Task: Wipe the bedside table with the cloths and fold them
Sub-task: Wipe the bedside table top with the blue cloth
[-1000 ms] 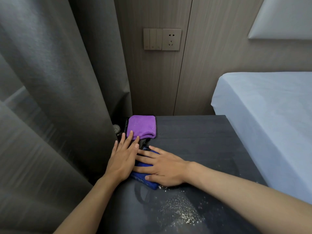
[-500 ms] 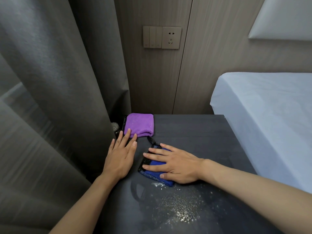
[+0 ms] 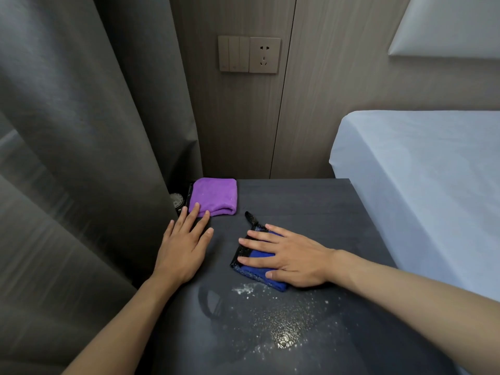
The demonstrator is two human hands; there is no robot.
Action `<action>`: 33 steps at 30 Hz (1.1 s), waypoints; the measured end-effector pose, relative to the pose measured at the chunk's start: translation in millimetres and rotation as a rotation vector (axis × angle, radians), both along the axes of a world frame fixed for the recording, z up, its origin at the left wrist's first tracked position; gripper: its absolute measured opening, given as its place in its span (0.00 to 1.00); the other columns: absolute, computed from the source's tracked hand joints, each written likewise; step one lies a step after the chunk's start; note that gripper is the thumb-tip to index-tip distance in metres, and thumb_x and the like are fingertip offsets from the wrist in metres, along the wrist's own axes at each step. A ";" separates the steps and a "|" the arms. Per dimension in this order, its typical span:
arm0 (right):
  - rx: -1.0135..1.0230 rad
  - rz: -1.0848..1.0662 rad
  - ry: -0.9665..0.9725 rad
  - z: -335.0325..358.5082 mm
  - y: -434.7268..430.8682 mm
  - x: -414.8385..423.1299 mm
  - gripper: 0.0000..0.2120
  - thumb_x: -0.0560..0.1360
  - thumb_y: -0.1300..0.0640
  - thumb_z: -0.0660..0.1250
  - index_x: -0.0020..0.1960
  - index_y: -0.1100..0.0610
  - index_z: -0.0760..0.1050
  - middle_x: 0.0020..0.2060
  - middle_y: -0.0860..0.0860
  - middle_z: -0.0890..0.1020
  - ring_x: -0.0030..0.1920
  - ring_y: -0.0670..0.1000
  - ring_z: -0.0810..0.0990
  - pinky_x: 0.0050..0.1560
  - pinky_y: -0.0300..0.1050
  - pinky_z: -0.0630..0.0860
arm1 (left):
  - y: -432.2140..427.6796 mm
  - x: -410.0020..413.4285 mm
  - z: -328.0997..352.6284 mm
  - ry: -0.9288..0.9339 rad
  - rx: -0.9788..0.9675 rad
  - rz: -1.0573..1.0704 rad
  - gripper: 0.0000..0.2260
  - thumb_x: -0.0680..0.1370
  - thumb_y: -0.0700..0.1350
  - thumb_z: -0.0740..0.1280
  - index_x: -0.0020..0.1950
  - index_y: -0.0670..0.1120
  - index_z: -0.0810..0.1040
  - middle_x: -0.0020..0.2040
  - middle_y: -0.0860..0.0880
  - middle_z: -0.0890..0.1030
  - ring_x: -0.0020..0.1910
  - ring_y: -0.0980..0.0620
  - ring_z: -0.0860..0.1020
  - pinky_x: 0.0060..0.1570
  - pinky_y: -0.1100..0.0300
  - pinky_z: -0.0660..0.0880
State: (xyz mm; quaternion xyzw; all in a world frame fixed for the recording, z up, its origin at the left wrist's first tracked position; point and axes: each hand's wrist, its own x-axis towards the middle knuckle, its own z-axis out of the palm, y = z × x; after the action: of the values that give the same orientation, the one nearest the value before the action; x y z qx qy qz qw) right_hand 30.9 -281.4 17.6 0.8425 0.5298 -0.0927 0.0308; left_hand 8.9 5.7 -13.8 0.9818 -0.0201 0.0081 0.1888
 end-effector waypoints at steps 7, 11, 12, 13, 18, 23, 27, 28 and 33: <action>-0.015 -0.083 -0.020 -1.5 -41.4 -1.3 0.26 0.85 0.45 0.48 0.80 0.37 0.43 0.81 0.42 0.41 0.79 0.44 0.34 0.79 0.54 0.40 | -0.3 -1.3 0.7 -0.024 -0.030 0.007 0.36 0.74 0.69 0.37 0.79 0.58 0.56 0.81 0.58 0.48 0.79 0.57 0.42 0.78 0.50 0.44; -0.038 -0.142 -0.033 0.1 -64.8 -0.8 0.26 0.85 0.45 0.47 0.80 0.37 0.41 0.81 0.42 0.40 0.79 0.44 0.33 0.79 0.53 0.39 | 0.6 -0.4 -0.5 -0.041 -0.027 0.003 0.36 0.75 0.69 0.37 0.79 0.57 0.57 0.81 0.57 0.49 0.79 0.56 0.43 0.78 0.50 0.46; -0.042 -0.161 -0.033 0.5 -70.1 -0.6 0.26 0.85 0.45 0.47 0.80 0.37 0.41 0.81 0.41 0.40 0.79 0.44 0.33 0.79 0.53 0.38 | 0.6 -0.8 -0.7 -0.043 -0.027 0.003 0.36 0.75 0.69 0.38 0.79 0.57 0.58 0.81 0.57 0.49 0.79 0.56 0.43 0.78 0.50 0.46; -0.044 -0.181 -0.033 0.3 -75.3 -0.3 0.26 0.85 0.45 0.46 0.80 0.36 0.41 0.81 0.41 0.40 0.79 0.44 0.33 0.79 0.52 0.38 | 0.6 -1.2 -0.8 -0.044 -0.026 0.003 0.36 0.75 0.69 0.38 0.79 0.57 0.57 0.81 0.57 0.49 0.79 0.56 0.43 0.78 0.49 0.46; -0.085 -0.288 -0.061 -0.3 -102.3 1.8 0.27 0.82 0.42 0.40 0.80 0.37 0.39 0.80 0.41 0.38 0.78 0.44 0.32 0.78 0.51 0.36 | 1.2 -0.4 -1.0 -0.042 -0.018 -0.001 0.36 0.74 0.70 0.37 0.79 0.57 0.57 0.81 0.57 0.49 0.79 0.55 0.43 0.78 0.48 0.46; -0.101 -0.483 -0.087 -5.0 -133.4 0.3 0.27 0.80 0.41 0.35 0.78 0.34 0.35 0.80 0.41 0.37 0.78 0.44 0.31 0.78 0.50 0.36 | 1.5 0.3 -2.9 -0.051 -0.037 -0.003 0.36 0.75 0.70 0.38 0.79 0.57 0.58 0.81 0.57 0.50 0.79 0.55 0.44 0.77 0.48 0.47; -0.077 -0.635 -0.107 -10.2 -148.0 -8.5 0.26 0.77 0.42 0.31 0.75 0.34 0.30 0.80 0.42 0.38 0.79 0.45 0.34 0.79 0.52 0.40 | 3.9 2.4 -5.5 -0.068 -0.040 0.001 0.36 0.75 0.69 0.39 0.78 0.56 0.60 0.81 0.56 0.52 0.80 0.54 0.46 0.77 0.46 0.48; -0.064 -0.667 -0.104 -10.7 -147.6 -11.5 0.27 0.77 0.42 0.30 0.75 0.34 0.31 0.80 0.43 0.38 0.78 0.45 0.34 0.79 0.51 0.40 | 3.9 2.4 -5.7 -0.067 -0.043 0.001 0.36 0.75 0.69 0.39 0.78 0.56 0.60 0.81 0.56 0.52 0.80 0.54 0.46 0.77 0.46 0.48; 0.004 -0.950 -0.073 -13.7 -133.7 -24.2 0.26 0.85 0.47 0.41 0.80 0.40 0.37 0.81 0.46 0.40 0.80 0.47 0.37 0.79 0.50 0.39 | 4.5 2.7 -5.2 -0.073 -0.061 0.001 0.37 0.75 0.69 0.40 0.78 0.54 0.61 0.81 0.55 0.53 0.80 0.53 0.47 0.77 0.46 0.49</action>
State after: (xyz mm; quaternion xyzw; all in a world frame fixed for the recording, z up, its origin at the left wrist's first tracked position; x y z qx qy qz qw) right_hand 6.6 -415.0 3.9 0.9943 0.0845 -0.0656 0.0019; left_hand 11.6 10.2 -19.0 0.9747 -0.0261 0.0447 0.2177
